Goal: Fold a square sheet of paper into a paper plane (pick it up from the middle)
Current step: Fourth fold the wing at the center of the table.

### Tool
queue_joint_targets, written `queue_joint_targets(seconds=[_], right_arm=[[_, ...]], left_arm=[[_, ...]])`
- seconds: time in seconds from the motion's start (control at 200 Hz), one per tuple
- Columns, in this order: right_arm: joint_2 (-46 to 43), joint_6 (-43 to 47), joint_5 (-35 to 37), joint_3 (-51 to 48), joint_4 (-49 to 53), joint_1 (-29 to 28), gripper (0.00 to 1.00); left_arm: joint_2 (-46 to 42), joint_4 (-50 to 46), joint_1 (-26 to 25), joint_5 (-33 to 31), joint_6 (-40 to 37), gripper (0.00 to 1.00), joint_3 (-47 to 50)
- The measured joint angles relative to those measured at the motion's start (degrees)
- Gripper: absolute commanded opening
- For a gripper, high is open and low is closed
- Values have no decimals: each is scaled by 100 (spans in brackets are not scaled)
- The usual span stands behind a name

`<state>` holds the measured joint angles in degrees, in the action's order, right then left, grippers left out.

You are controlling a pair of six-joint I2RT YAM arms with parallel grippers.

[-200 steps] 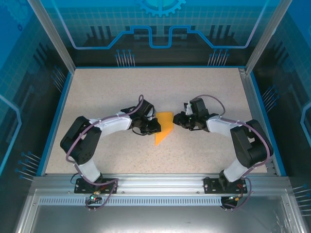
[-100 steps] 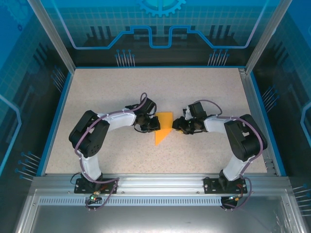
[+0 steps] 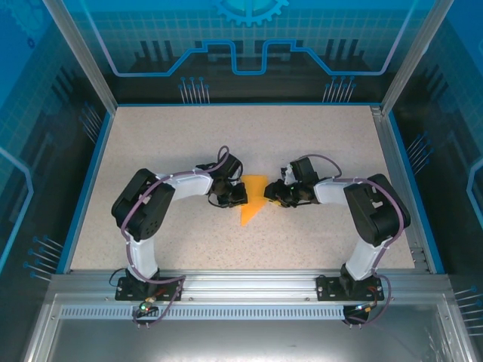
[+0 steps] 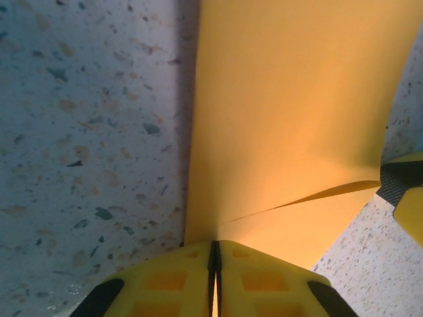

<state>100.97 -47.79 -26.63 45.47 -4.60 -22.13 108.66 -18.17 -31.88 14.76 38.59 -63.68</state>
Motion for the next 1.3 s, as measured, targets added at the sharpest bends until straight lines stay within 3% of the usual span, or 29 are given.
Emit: queue_joint_targets(seconds=[0.68,1.3], right_arm=[[63,-195,-87,39,-173,-2,37],[35,-929,-37,-85,-586,-122,37]], left_arm=[[-289,219,0,0,2,19,258],[-461,348,0,-63,48,19,466]])
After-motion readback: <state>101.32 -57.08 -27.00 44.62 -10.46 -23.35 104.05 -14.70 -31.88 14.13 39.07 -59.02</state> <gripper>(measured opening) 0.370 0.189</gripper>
